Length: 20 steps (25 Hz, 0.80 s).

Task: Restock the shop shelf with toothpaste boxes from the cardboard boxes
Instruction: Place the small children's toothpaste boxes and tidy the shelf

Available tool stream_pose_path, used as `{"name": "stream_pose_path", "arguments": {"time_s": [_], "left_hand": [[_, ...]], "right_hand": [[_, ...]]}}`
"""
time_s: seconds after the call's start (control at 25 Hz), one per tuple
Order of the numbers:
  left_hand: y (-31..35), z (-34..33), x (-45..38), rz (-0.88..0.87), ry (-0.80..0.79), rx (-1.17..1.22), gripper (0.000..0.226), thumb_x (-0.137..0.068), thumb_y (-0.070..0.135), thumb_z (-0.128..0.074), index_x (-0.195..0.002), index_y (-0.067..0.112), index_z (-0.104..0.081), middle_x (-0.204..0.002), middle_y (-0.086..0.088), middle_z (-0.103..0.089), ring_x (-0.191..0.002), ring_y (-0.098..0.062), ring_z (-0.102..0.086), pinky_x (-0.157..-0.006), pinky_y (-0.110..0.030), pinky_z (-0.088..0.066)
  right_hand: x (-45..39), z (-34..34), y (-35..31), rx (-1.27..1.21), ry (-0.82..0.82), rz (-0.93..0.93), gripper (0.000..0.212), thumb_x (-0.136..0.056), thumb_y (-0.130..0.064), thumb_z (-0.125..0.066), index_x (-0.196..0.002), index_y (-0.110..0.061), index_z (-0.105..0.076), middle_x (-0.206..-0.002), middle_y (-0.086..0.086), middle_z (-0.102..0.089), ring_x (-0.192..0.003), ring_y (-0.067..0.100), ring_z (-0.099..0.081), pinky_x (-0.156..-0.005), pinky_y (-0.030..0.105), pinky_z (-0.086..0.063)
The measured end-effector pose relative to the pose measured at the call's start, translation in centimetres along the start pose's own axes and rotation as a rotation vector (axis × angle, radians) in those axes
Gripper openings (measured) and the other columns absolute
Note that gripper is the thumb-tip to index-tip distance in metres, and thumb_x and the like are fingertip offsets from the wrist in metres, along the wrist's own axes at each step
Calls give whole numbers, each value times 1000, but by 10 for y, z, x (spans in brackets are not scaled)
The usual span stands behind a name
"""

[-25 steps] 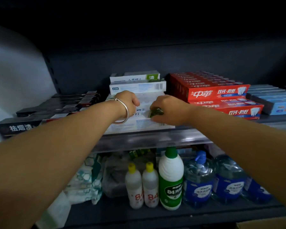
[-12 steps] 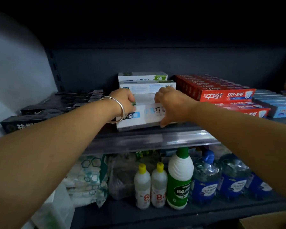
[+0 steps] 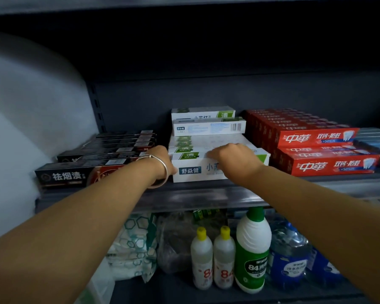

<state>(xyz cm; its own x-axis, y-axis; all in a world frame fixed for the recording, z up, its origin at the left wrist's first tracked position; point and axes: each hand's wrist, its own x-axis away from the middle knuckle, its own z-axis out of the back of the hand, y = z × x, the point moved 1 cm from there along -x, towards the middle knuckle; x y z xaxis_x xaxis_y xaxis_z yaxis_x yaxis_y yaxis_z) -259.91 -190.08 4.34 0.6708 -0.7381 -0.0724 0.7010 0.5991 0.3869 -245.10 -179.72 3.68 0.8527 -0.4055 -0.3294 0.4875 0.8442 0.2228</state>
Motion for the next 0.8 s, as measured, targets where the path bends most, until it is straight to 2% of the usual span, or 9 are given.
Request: {"name": "stream_pose_path", "arguments": {"time_s": [0.16,0.28,0.48,0.52,0.6,0.68,0.72,0.8], "left_hand": [[-7,-2,-11,-1,-30,94,36,-77,18,-72,-109,4,-65,-107,-13,-67,-98,-29,-63,-92,-38,-51],[-10,0,-15,-1,-69,103,39,-76,20,-74,-111,5,-64,-107,-12,-67,-98,-30,-63,-91,-40,-52],[-11,5,-20,14,-126,48,44,-75,19,-75,-115,7,-63,-110,-14,-66,-104,-35,-61,-91,-41,-52],[-10,7,-20,19,-164,17,42,-75,16,-74,-115,7,-63,-109,-14,-67,-101,-35,-62,-88,-39,-53],[-7,18,-21,50,-257,-57,37,-76,7,-69,-112,5,-63,-95,-13,-65,-81,-30,-60,-74,-33,-51],[0,35,-30,81,-254,-120,35,-75,1,-62,-110,-1,-61,-85,-12,-61,-73,-26,-54,-65,-30,-48],[5,42,-36,76,-215,-125,37,-75,0,-59,-112,-2,-60,-89,-12,-63,-76,-26,-57,-67,-31,-51],[14,47,-53,16,-98,-111,39,-81,1,-56,-120,2,-59,-114,-14,-64,-96,-25,-61,-87,-34,-52]], "right_hand": [[-6,0,-5,-35,2,-9,42,-89,-1,-51,-127,-19,-53,-116,10,-62,-103,32,-59,-80,37,-49],[-8,5,-10,-71,-13,-16,40,-89,-1,-51,-125,-19,-52,-115,11,-62,-102,32,-59,-82,38,-51],[-7,9,-15,-41,-18,-3,33,-91,-9,-52,-123,-16,-51,-112,12,-62,-99,32,-59,-70,33,-41],[-7,12,-15,-34,-31,18,29,-92,-13,-52,-121,-15,-52,-110,12,-62,-98,32,-58,-70,32,-40],[-12,21,-10,-61,-50,36,25,-93,-24,-49,-114,-13,-58,-107,11,-62,-97,32,-59,-72,33,-44],[-24,29,2,-128,-20,-22,29,-94,-30,-45,-111,-13,-62,-107,11,-62,-98,32,-59,-77,34,-47],[-33,29,9,-136,7,-49,30,-96,-29,-43,-114,-13,-62,-111,11,-63,-100,32,-59,-79,35,-48],[-54,26,22,-102,22,-58,32,-98,-26,-41,-122,-14,-58,-120,12,-61,-108,31,-56,-85,36,-49]]}}
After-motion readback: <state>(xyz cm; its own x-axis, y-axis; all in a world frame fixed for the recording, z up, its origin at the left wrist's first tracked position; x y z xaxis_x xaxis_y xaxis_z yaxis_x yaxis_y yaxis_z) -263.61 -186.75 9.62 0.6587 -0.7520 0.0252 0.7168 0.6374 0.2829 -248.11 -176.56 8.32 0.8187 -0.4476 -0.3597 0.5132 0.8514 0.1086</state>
